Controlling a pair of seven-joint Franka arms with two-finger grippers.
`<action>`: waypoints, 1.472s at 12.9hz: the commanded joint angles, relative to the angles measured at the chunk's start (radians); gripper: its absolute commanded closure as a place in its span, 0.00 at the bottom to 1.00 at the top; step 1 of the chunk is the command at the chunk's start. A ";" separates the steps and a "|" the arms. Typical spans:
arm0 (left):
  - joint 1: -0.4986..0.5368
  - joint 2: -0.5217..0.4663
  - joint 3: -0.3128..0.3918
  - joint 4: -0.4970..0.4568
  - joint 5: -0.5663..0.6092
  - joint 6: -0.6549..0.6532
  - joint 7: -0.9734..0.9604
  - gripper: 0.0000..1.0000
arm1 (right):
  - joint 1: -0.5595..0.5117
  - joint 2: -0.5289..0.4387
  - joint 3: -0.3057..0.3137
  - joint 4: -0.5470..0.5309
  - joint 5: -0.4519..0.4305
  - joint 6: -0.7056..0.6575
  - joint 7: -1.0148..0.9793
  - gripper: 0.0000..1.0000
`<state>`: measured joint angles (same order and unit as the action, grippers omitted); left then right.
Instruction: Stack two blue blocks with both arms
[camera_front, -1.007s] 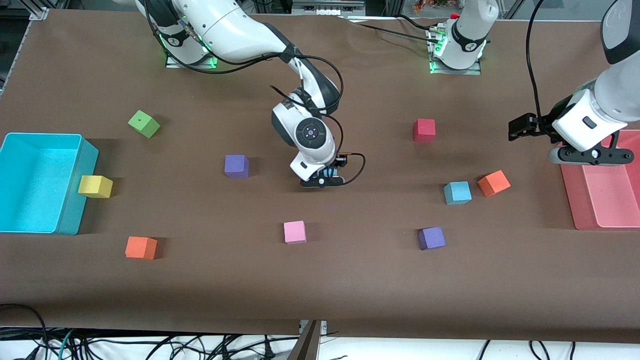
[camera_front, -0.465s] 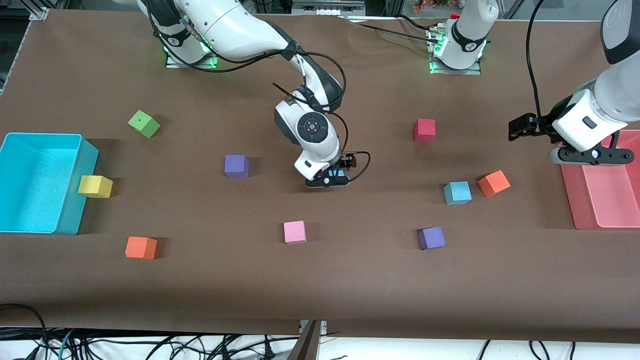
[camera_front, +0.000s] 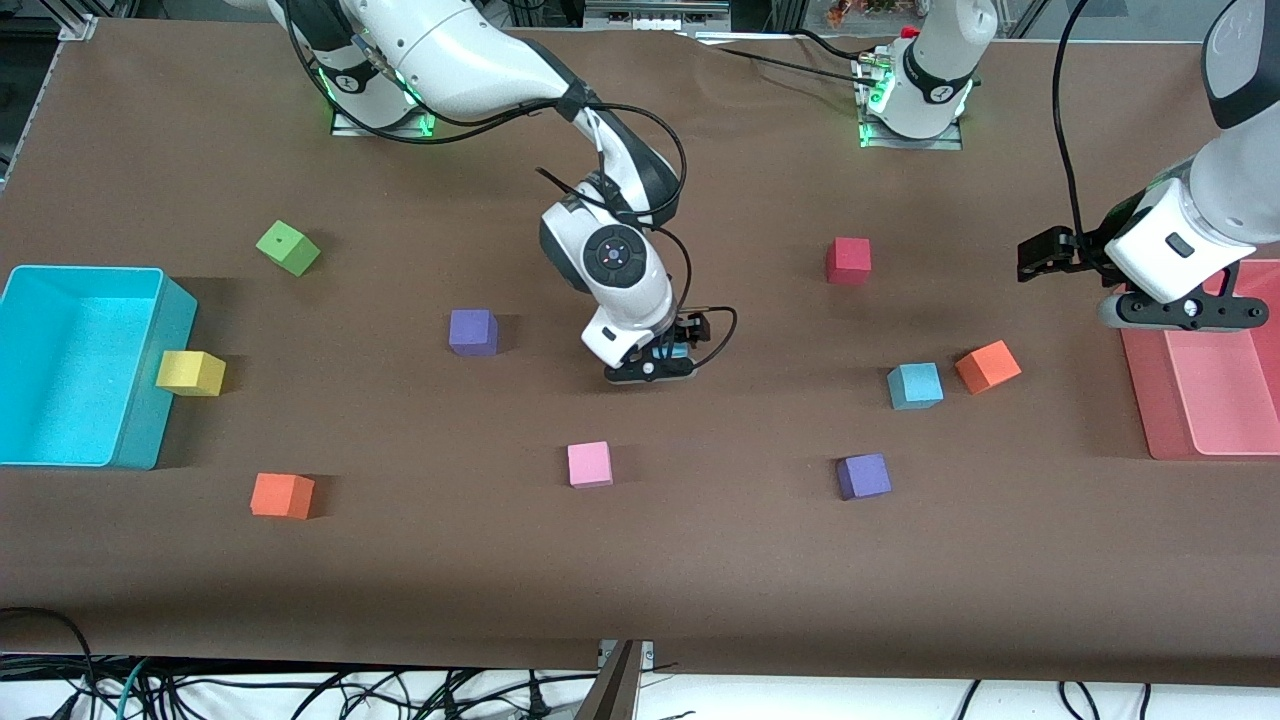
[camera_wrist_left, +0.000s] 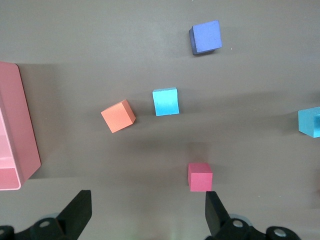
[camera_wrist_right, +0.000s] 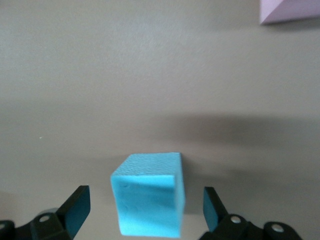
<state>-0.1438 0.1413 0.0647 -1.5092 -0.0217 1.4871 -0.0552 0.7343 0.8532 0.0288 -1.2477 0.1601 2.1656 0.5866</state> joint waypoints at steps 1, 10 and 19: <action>0.003 0.015 0.004 0.030 -0.009 -0.010 0.008 0.00 | -0.032 -0.065 0.007 -0.007 0.015 -0.104 -0.114 0.00; 0.004 0.072 -0.002 -0.055 -0.018 0.157 0.005 0.00 | -0.137 -0.225 -0.027 -0.279 0.292 0.044 -0.878 0.00; 0.006 0.109 -0.002 -0.406 -0.015 0.594 0.014 0.00 | -0.147 -0.290 -0.026 -0.590 1.016 0.281 -1.914 0.00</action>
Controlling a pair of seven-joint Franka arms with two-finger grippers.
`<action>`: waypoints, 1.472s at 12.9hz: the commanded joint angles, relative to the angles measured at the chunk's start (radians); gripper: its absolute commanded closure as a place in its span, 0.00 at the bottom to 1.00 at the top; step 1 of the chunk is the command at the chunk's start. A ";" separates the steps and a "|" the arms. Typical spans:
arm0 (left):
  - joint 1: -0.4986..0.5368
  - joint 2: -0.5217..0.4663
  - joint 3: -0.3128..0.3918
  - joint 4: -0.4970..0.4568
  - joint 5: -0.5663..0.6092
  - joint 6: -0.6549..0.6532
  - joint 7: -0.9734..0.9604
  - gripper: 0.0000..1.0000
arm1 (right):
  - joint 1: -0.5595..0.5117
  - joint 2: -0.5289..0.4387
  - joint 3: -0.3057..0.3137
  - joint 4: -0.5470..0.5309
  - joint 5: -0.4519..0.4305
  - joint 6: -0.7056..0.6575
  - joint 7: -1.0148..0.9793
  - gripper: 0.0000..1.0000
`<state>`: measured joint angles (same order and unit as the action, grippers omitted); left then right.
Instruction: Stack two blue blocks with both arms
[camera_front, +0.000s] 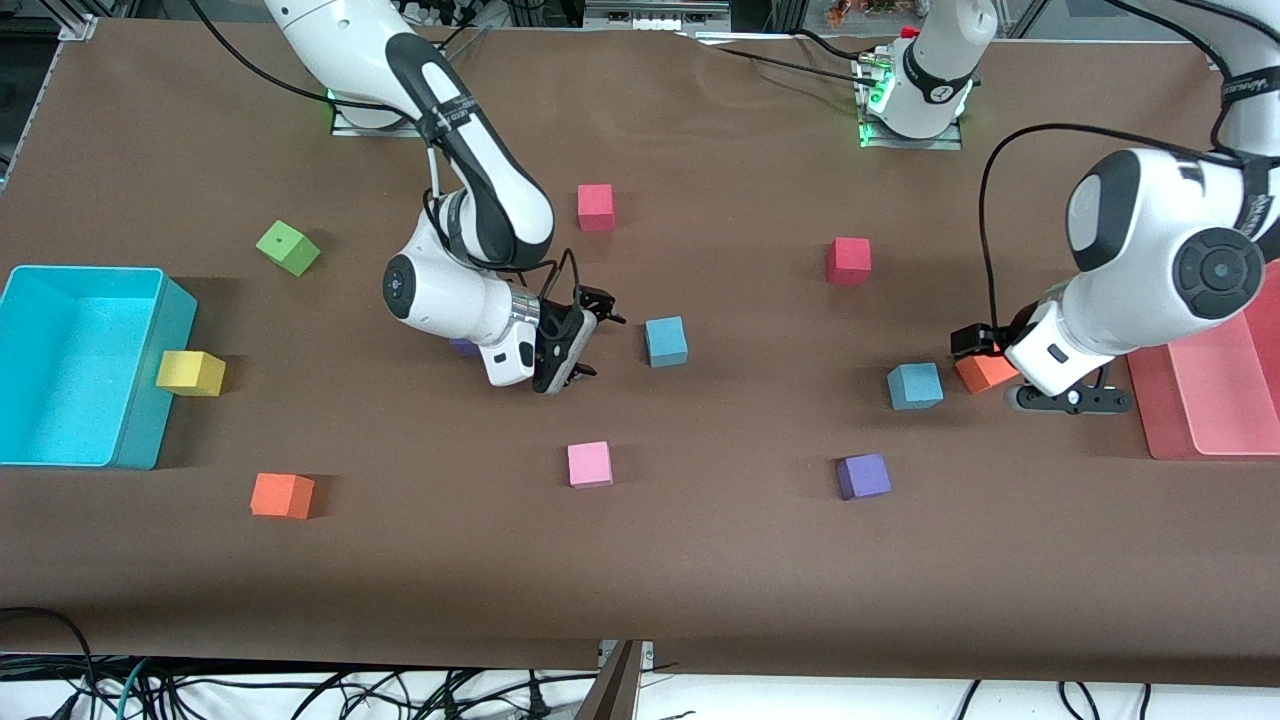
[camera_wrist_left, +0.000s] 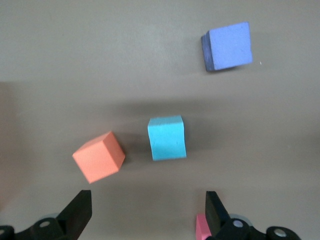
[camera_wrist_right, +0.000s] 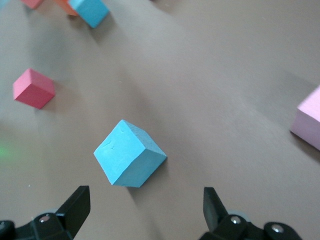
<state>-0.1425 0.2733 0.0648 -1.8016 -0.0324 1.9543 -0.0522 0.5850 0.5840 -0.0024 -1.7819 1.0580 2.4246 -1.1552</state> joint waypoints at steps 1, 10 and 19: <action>0.004 -0.017 -0.002 -0.168 -0.012 0.208 0.011 0.00 | 0.007 -0.010 0.005 -0.063 0.191 0.028 -0.267 0.00; -0.022 0.149 -0.003 -0.220 -0.041 0.492 -0.015 0.00 | 0.042 0.085 0.007 -0.053 0.304 0.028 -0.495 0.00; -0.042 0.193 0.000 -0.225 -0.093 0.535 0.005 0.00 | 0.082 0.122 0.033 -0.037 0.339 0.080 -0.543 0.00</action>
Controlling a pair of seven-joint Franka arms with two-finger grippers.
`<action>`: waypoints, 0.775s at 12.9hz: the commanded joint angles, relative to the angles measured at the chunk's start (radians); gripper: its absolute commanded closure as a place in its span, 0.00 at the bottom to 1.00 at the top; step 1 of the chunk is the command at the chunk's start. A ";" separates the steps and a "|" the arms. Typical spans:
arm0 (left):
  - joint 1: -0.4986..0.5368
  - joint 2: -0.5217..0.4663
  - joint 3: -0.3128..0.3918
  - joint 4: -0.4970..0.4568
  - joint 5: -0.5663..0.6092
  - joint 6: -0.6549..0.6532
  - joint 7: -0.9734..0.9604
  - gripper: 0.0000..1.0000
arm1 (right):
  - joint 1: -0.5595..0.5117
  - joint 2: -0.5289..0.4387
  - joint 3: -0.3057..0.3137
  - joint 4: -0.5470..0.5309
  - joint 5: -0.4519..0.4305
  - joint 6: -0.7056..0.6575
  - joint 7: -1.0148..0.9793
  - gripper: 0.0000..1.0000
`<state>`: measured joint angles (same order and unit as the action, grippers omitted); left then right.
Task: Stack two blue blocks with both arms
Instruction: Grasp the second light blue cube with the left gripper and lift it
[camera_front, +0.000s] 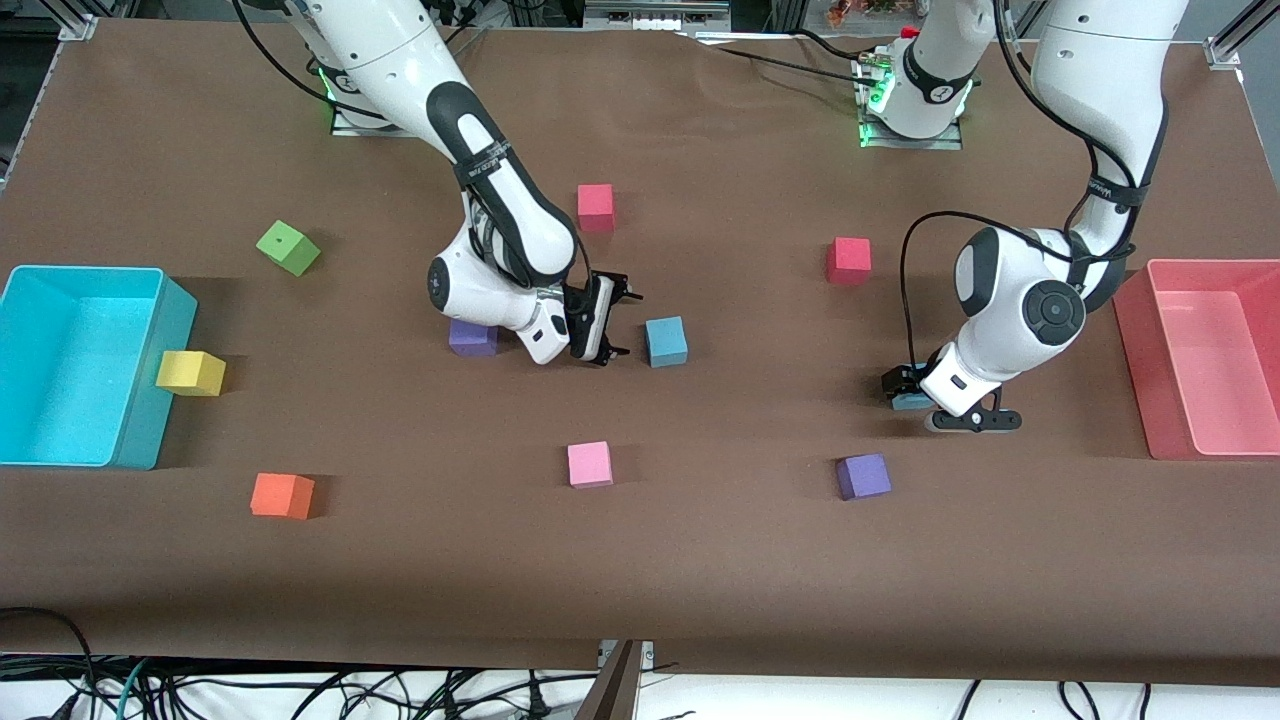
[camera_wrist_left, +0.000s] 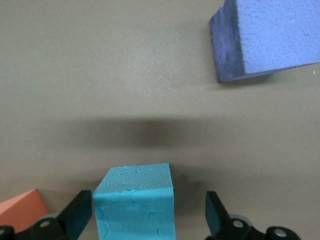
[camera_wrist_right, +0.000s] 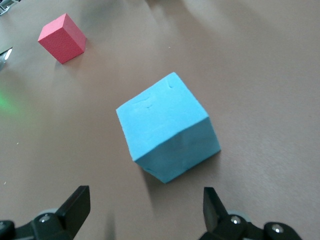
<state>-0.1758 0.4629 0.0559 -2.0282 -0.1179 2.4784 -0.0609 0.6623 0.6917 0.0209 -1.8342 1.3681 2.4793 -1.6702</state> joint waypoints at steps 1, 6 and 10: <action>-0.007 0.003 0.008 0.000 -0.008 0.011 0.013 0.00 | 0.007 0.014 0.010 0.016 0.028 0.026 -0.023 0.00; -0.007 0.040 0.010 -0.012 -0.005 0.051 0.015 0.01 | 0.010 0.028 0.022 0.052 0.028 0.038 -0.011 0.00; -0.007 0.040 0.012 -0.015 -0.006 0.050 0.049 0.70 | 0.016 0.031 0.020 0.052 0.026 0.041 -0.014 0.00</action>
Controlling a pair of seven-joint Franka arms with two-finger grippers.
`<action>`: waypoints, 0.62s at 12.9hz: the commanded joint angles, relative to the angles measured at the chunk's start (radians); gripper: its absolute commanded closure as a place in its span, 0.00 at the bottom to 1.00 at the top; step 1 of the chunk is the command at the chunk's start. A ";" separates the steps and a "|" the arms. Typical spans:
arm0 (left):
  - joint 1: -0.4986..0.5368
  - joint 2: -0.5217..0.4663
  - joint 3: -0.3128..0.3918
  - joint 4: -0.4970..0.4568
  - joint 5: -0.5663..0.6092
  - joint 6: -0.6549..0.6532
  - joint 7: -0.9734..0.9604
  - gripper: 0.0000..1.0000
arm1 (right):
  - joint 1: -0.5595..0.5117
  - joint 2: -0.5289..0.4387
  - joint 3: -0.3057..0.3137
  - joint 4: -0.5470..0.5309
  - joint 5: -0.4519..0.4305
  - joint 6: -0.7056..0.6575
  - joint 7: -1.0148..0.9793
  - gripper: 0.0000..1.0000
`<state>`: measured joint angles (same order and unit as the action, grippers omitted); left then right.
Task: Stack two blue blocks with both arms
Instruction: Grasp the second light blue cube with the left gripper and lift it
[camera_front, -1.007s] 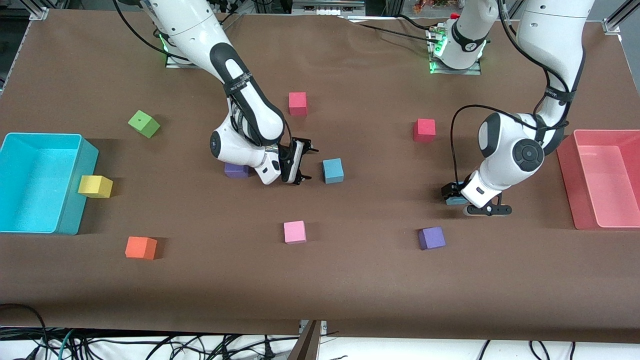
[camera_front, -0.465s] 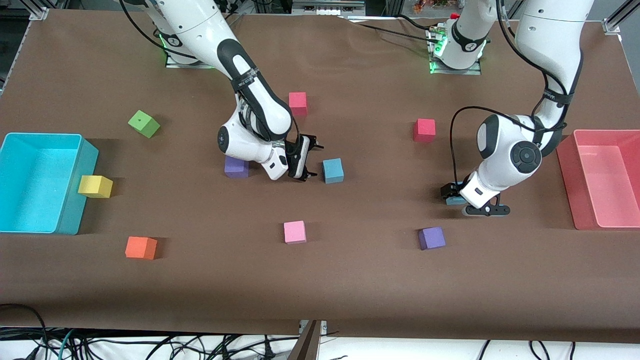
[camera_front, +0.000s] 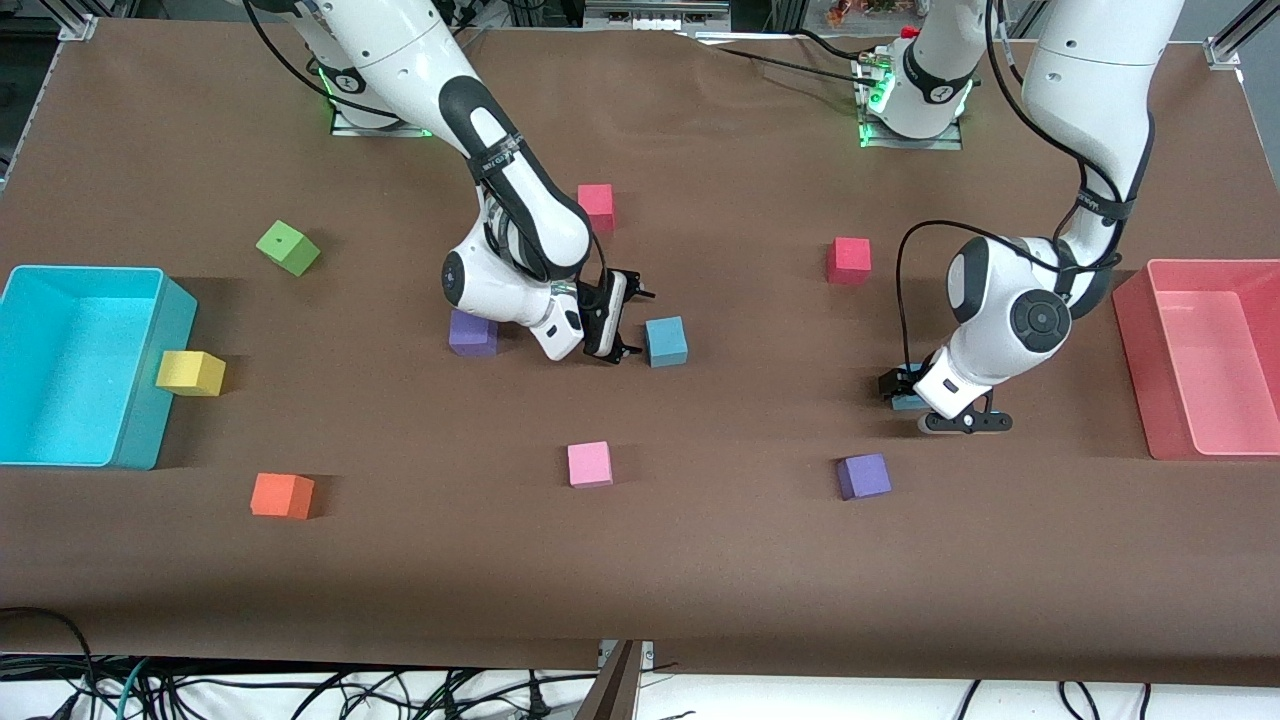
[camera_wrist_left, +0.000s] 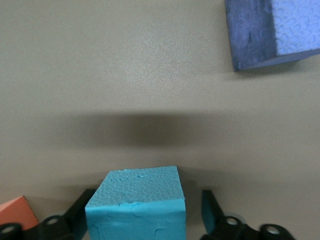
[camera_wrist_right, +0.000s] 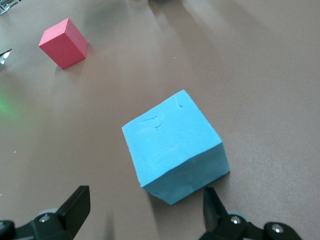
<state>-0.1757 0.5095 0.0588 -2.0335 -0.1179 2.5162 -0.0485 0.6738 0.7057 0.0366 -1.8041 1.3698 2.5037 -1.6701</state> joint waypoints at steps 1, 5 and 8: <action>-0.007 -0.008 0.009 -0.010 -0.006 0.004 0.036 0.91 | 0.004 0.017 0.006 0.023 0.025 0.017 -0.014 0.00; -0.007 -0.083 0.007 0.006 -0.005 -0.090 0.027 1.00 | 0.004 0.020 0.005 0.031 0.023 0.015 -0.017 0.00; -0.010 -0.144 -0.010 0.126 -0.019 -0.322 -0.010 1.00 | 0.004 0.017 0.005 0.029 0.023 0.015 -0.030 0.00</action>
<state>-0.1761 0.4238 0.0549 -1.9708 -0.1183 2.3269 -0.0466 0.6741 0.7135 0.0367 -1.7905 1.3698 2.5049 -1.6714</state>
